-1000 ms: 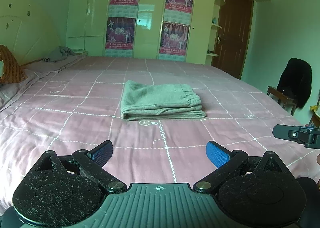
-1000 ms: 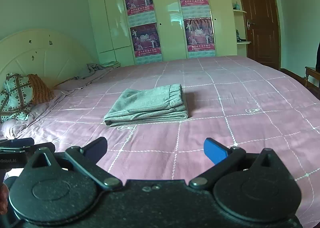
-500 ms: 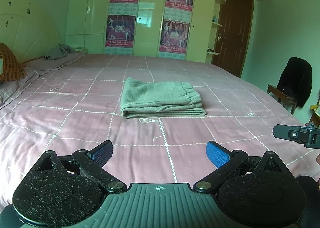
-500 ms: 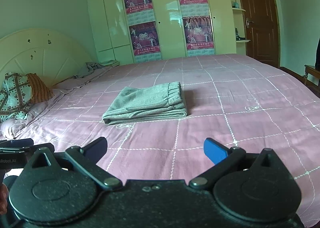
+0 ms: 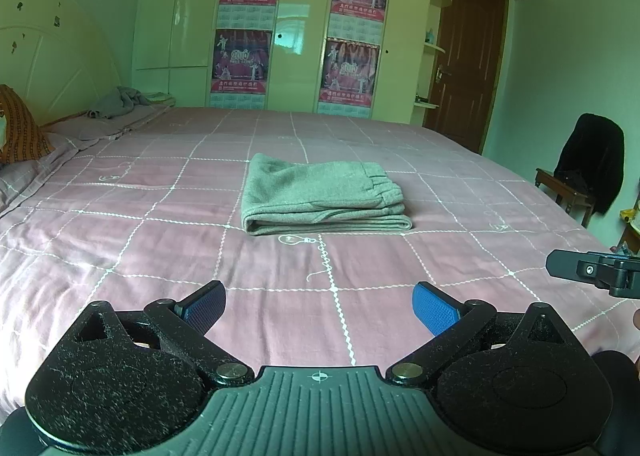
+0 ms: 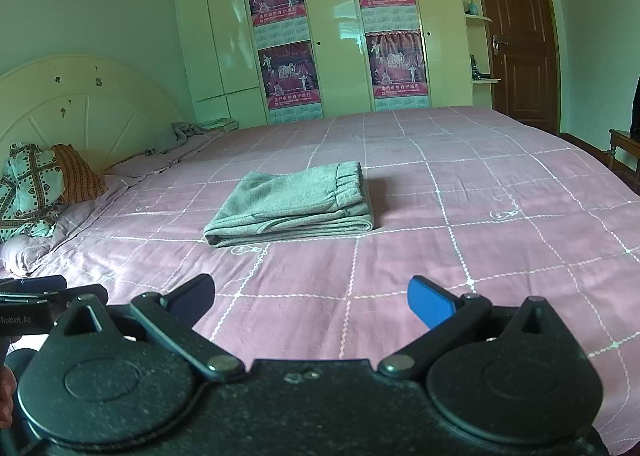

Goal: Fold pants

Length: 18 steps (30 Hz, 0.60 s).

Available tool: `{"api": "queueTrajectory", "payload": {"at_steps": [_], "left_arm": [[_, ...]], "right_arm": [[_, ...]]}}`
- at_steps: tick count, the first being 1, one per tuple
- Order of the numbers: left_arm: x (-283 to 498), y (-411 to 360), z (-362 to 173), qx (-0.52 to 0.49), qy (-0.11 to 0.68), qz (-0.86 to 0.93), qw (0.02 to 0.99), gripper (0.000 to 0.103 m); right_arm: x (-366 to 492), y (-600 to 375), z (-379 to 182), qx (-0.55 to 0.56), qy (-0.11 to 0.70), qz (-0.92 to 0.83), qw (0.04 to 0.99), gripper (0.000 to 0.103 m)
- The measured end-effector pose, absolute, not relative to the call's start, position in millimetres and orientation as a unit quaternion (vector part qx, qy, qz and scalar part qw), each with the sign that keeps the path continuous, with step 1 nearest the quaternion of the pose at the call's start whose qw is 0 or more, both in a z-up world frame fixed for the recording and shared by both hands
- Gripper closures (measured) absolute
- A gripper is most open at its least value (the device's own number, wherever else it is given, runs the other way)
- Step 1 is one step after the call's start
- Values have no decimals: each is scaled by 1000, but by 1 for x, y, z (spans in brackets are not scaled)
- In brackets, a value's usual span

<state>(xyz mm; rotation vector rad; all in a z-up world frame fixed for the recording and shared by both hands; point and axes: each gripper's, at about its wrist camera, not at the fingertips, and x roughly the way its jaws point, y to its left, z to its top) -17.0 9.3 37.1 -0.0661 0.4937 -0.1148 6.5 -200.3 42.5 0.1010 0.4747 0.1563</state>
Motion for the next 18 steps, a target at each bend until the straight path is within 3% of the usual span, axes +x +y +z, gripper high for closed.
{"api": "queueTrajectory", "payload": {"at_steps": [18], "left_arm": [[-17,9,37,-32,247,-57,967,4]], "right_arm": [[6,-201,43,51,236,77,967,1]]}}
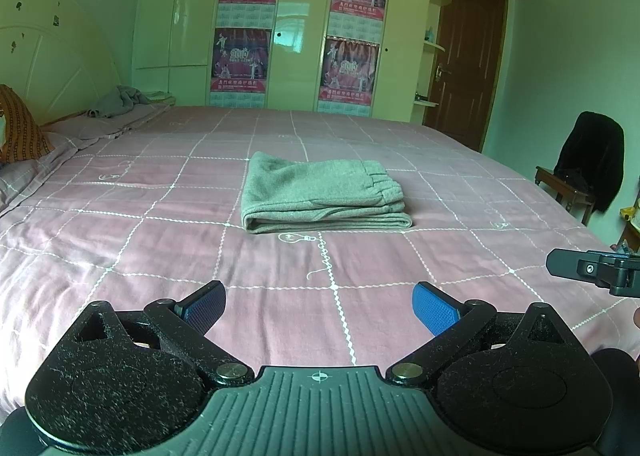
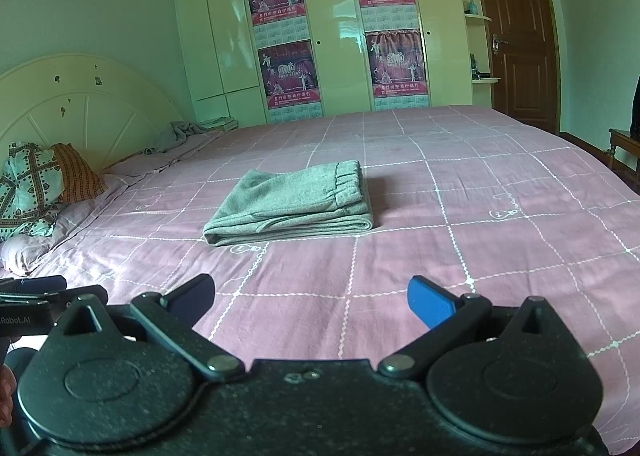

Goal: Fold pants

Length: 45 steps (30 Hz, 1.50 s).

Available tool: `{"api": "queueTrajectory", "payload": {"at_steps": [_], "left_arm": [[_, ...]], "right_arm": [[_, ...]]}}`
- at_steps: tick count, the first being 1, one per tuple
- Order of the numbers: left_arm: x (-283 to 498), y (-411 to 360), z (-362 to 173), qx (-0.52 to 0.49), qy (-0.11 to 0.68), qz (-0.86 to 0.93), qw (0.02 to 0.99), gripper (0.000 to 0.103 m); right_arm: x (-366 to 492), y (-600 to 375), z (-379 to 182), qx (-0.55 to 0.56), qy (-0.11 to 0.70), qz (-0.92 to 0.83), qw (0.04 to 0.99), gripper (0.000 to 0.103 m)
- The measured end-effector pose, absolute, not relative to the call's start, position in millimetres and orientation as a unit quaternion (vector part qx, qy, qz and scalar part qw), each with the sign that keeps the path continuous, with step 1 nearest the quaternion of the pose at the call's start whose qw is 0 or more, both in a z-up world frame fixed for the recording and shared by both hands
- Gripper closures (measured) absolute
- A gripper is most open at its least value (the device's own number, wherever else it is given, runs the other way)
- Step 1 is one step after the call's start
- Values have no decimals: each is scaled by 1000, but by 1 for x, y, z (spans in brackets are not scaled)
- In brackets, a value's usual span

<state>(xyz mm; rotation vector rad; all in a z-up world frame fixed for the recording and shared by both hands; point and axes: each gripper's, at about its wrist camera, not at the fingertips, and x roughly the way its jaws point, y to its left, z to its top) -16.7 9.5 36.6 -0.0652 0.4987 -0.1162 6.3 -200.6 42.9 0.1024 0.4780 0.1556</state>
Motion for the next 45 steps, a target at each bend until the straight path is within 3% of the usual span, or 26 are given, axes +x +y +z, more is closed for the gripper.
{"api": "queueTrajectory", "payload": {"at_steps": [45], "left_arm": [[-15,13,35,-35,242,-58,968,4]], "right_arm": [[9,-200,35,46,244,78,966,1]]}}
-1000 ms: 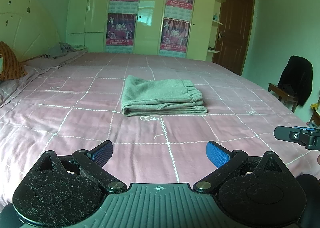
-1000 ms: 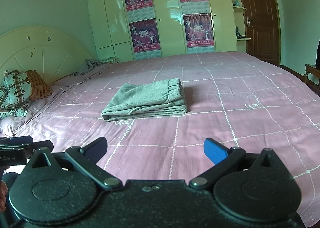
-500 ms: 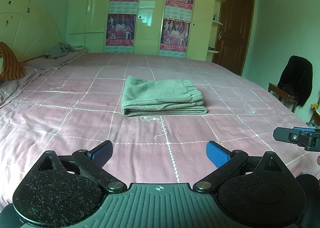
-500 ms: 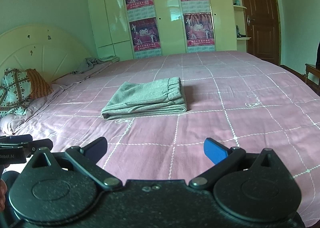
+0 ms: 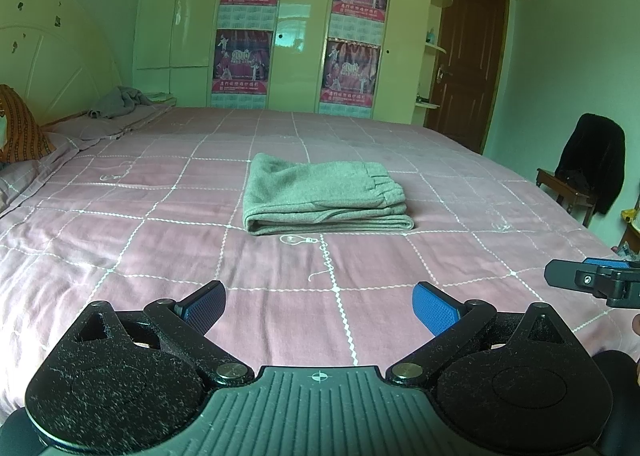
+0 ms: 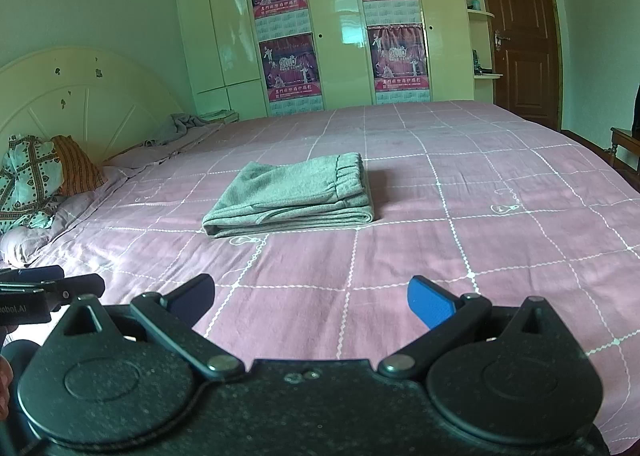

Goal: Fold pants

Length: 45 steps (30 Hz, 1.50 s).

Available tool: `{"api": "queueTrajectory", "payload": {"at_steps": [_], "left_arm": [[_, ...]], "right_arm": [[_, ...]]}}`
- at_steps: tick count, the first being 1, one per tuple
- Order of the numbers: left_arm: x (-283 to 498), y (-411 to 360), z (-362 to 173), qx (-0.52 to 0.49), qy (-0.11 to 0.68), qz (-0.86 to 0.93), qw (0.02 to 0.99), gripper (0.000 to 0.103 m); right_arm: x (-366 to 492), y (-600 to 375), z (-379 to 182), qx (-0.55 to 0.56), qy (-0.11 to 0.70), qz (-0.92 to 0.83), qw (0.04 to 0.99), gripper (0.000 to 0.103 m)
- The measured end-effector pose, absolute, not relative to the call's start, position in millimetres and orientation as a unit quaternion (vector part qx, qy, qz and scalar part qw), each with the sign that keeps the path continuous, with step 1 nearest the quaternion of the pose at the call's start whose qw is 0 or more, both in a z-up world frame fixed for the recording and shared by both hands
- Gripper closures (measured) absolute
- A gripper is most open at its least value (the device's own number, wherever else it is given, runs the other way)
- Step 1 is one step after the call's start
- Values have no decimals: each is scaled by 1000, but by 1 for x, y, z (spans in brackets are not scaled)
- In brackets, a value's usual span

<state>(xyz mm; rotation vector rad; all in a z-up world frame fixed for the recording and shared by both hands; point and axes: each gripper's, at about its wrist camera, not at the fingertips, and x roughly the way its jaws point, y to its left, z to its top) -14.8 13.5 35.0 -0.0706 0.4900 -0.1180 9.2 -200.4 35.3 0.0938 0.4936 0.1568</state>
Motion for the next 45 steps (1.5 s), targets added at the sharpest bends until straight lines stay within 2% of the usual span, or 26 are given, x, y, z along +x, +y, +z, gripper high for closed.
{"api": "queueTrajectory", "payload": {"at_steps": [4,7,13,15,16,45], "left_arm": [[-17,13,37,-36,232,-62,970,4],[-22,9,38,-33,219,-63,973,10],[-26,0,38,-28,216,-68,974,10],[-23,-4,36,-20,230,-70,971,6],[-23,-7,35,-14,232,-59,971,0],[54,35,-61,-47,363,17,931,0]], "right_arm": [[9,-201,35,46,244,78,965,1],[9,-201,36,46,243,78,966,1],[9,-201,36,46,244,78,966,1],[9,-202,35,46,243,77,966,1],[9,-202,34,47,243,77,966,1],[69,-256,-43,105,343,-1,933,1]]}}
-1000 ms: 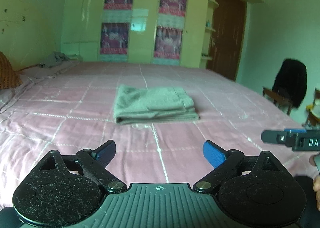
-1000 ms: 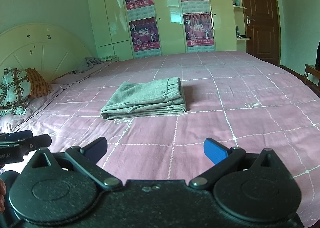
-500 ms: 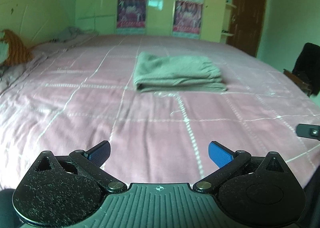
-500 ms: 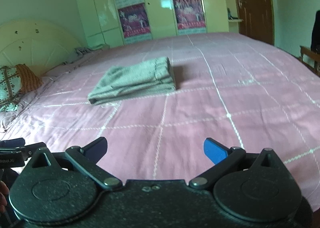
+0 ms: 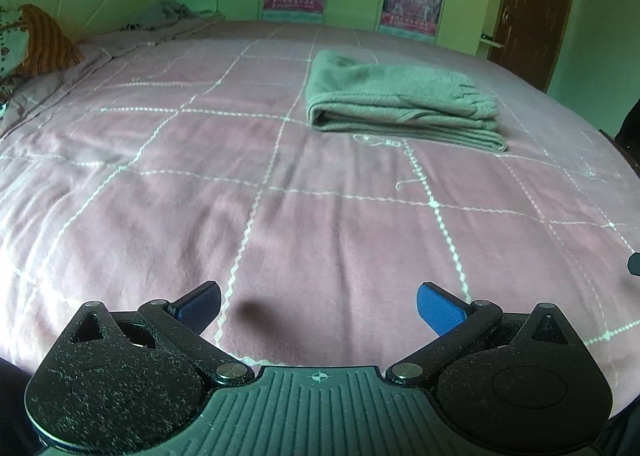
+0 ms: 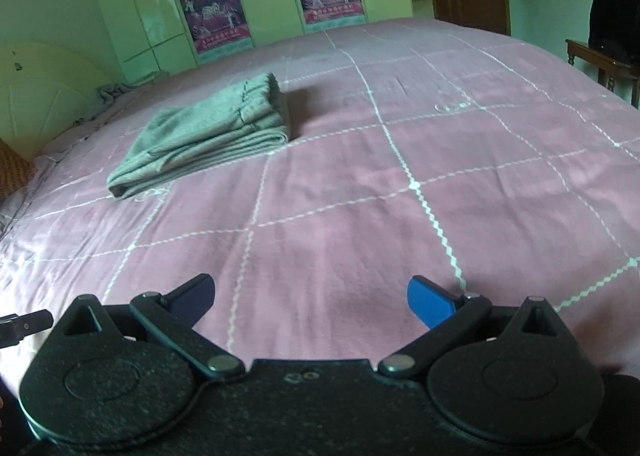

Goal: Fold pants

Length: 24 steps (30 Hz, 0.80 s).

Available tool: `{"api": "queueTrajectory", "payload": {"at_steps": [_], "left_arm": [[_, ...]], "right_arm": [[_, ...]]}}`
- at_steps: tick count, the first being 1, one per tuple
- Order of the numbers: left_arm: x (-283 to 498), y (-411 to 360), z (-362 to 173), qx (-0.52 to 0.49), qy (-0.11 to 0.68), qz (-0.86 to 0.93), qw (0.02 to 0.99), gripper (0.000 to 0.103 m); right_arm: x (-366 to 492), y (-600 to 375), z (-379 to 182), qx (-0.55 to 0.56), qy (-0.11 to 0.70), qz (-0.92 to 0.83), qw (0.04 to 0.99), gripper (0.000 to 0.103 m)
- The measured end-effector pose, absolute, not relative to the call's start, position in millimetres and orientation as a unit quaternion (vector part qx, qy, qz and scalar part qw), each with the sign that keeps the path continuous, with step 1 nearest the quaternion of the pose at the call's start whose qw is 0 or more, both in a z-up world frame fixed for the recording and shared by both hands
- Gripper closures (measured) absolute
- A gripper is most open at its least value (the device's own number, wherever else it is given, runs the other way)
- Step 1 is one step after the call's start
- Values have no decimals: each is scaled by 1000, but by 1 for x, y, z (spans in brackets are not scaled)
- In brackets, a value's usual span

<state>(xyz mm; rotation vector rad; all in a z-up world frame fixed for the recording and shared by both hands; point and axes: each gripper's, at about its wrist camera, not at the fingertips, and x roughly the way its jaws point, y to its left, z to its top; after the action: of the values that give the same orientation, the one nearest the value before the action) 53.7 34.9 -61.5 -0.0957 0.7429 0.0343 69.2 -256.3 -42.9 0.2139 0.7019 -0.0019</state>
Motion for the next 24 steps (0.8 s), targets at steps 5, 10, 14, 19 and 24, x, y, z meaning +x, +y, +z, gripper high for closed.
{"api": "queueTrajectory", "payload": {"at_steps": [5,10,14,19,24], "left_arm": [[78,53,-58,-67,355,18,932,0],[145,108,-41,-89,314,64,943,0],[209,169,-34,-53,281,135,949,0],[266,264,-36,-31,289,236,927,0],[293,339,-42,-49,292,291,910,0]], "right_arm": [[85,-260,-48,101,351,4,931,1],[135,-303,-33,117,326,-8,938,0],[188,-368,-16,90,292,-80,949,0],[254,-478,-14,44,295,-200,933,0],[281,-580,-17,118,284,-308,900,0]]}}
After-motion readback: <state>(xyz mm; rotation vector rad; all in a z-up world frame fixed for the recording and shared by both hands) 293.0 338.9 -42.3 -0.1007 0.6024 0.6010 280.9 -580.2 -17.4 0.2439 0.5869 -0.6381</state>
